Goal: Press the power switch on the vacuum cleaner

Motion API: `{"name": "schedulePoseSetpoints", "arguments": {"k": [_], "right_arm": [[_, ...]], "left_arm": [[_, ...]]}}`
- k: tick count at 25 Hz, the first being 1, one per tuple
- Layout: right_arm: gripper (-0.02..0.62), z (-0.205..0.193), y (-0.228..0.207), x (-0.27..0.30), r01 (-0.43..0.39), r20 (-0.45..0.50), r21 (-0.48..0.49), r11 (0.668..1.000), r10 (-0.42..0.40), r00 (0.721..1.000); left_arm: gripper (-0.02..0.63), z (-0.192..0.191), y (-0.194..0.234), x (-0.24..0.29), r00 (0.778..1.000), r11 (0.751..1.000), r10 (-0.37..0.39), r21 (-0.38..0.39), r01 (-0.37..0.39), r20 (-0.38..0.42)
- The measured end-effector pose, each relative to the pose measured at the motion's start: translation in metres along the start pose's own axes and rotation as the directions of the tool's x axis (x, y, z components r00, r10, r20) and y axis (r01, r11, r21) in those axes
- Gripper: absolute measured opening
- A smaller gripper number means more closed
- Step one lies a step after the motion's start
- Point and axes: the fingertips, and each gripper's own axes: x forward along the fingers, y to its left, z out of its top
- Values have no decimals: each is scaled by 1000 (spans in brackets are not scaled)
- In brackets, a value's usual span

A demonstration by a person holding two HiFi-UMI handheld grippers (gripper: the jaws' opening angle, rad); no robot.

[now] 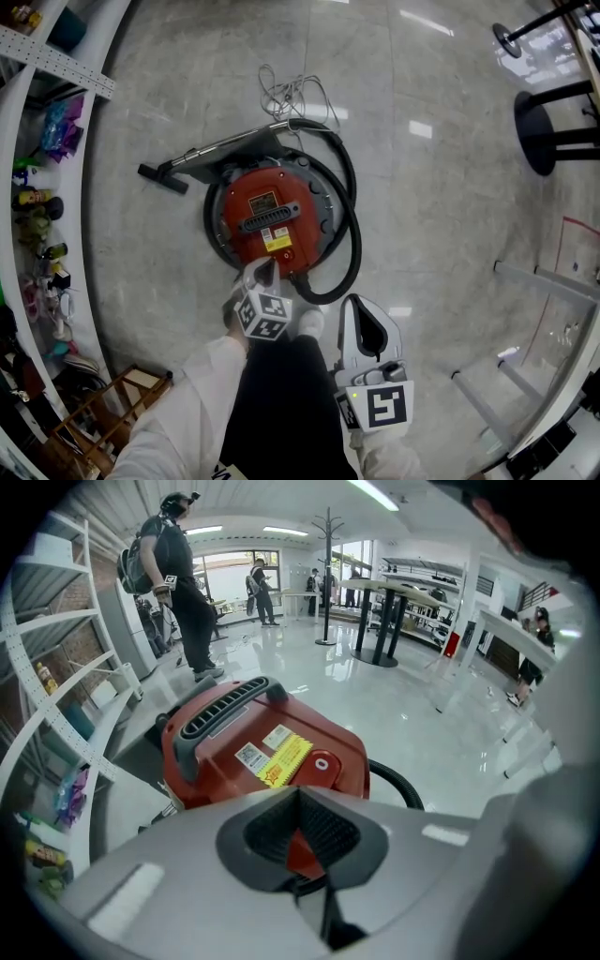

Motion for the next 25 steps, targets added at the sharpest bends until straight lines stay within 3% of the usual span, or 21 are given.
{"name": "schedulePoseSetpoints", "arguments": {"k": [9, 20, 25], "right_arm": [[-2, 4, 0, -2, -5, 20, 11, 1000, 5, 1000], [-2, -1, -4, -26, -12, 37, -18, 1000, 12, 999], [-2, 1, -7, -43, -4, 45, -42, 999, 6, 999]], "left_arm": [[0, 0, 2, 4, 1000, 1000, -8, -8, 8, -20], [0, -5, -12, -8, 1000, 991, 15, -130, -15, 5], [0, -1, -17, -26, 1000, 991, 15, -136, -12, 24]]}}
